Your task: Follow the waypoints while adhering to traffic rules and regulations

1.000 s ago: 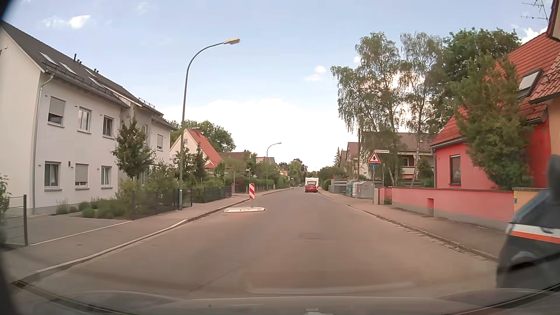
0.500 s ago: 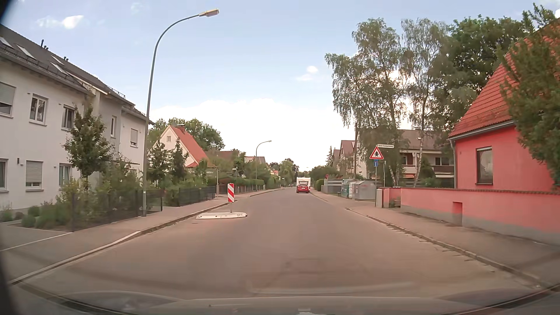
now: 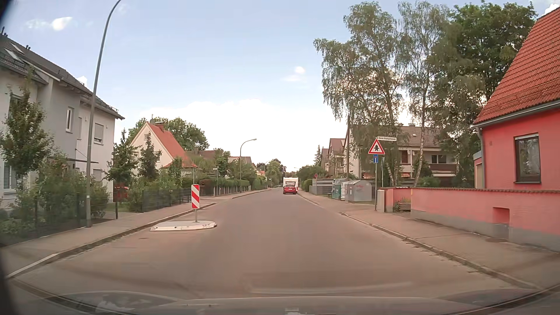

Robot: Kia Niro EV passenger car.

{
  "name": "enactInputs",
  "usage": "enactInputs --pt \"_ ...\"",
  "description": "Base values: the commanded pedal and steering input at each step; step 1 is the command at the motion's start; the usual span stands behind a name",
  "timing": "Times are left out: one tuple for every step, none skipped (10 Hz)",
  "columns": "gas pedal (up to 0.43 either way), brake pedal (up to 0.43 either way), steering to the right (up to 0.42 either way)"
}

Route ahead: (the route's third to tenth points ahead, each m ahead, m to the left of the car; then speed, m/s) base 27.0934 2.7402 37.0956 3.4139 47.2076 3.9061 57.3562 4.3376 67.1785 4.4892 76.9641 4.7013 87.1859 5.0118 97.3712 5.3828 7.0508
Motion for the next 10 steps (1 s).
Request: enactInputs --pt "0.067 0.024 0.029" --pt "0.067 0.018 0.018" --pt "0.067 0.018 0.012" --pt "0.059 0.018 0.01" --pt "0.059 0.024 0.006" --pt "0.059 0.024 0.003" --pt "0.059 0.018 -0.001" --pt "0.059 0.018 -0.006" --pt "0.059 0.024 -0.011" --pt "0.059 0.018 -0.016"
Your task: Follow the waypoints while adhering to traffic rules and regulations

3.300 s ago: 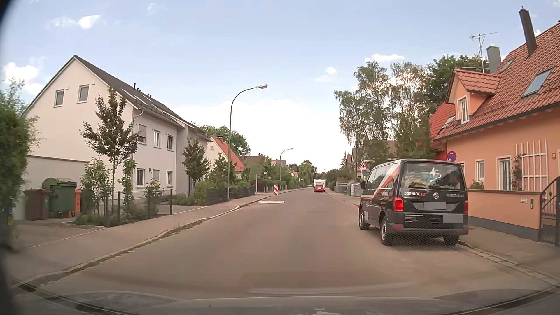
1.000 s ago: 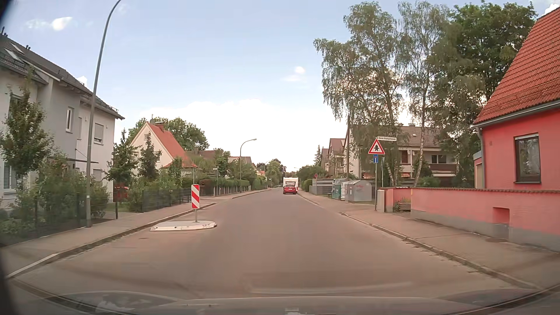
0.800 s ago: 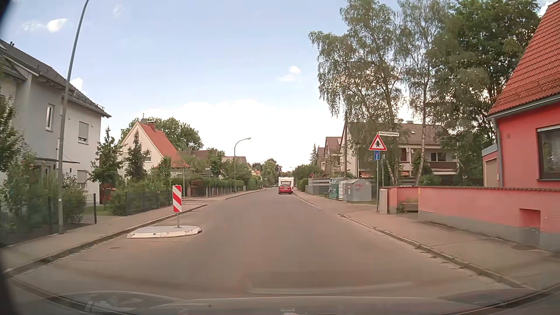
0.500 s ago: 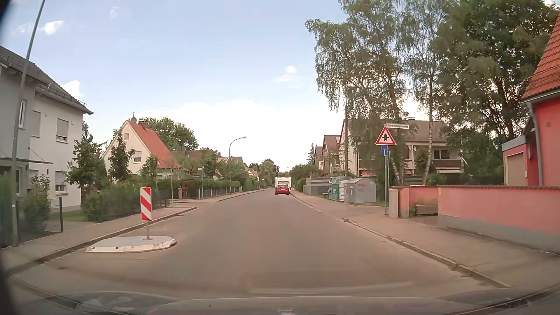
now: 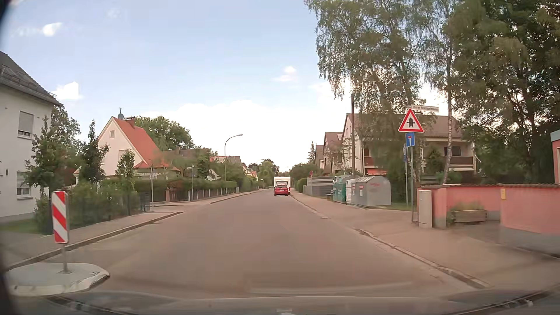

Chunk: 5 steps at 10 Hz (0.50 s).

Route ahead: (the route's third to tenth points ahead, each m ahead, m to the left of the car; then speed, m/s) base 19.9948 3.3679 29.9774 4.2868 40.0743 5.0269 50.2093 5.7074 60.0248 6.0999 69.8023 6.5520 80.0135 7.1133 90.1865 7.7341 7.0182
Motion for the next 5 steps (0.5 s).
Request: enactInputs --pt "0.059 0.018 -0.019" --pt "0.059 0.018 -0.023" --pt "0.059 0.018 -0.029" --pt "0.047 0.018 -0.037" --pt "0.039 0.018 -0.049"
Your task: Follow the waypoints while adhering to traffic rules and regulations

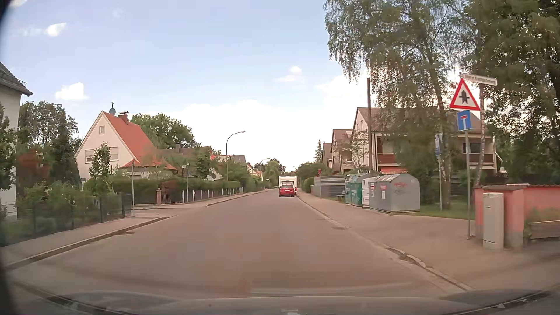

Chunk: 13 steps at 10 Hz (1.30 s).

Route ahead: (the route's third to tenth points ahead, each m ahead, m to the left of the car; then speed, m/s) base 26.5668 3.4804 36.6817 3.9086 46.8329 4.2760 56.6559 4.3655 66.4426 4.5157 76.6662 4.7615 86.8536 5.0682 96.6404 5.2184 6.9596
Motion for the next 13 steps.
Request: enactInputs --pt "0.039 0.018 -0.057" --pt "0.039 0.018 -0.061" --pt "0.039 0.018 -0.06" --pt "0.039 0.018 -0.056" --pt "0.039 0.018 -0.051" --pt "0.039 0.018 -0.048" --pt "0.039 0.018 -0.044" --pt "0.039 0.018 -0.036" --pt "0.039 0.018 -0.028" --pt "0.039 0.018 -0.022" --pt "0.039 0.018 -0.014" --pt "0.039 0.018 -0.008" --pt "0.039 0.018 -0.006"
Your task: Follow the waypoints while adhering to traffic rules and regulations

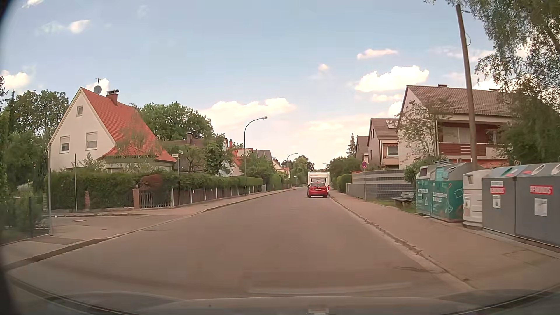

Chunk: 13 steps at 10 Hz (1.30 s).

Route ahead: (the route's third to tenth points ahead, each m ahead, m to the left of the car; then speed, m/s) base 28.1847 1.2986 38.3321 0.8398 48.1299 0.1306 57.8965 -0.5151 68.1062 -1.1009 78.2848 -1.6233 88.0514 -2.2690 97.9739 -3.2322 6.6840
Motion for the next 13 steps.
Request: enactInputs --pt "0.039 0.018 -0.007" --pt "0.039 0.018 -0.006" --pt "0.039 0.018 -0.005" --pt "0.028 0.018 -0.005" --pt "0.028 0.018 -0.003" --pt "0.028 0.018 -0.003" --pt "0.028 0.018 -0.001" --pt "0.028 0.018 0.0" --pt "0.028 0.018 0.0" --pt "0.028 0.018 0.0" --pt "0.028 0.018 -0.001" --pt "0.028 0.018 0.0" --pt "0.028 0.018 -0.003"
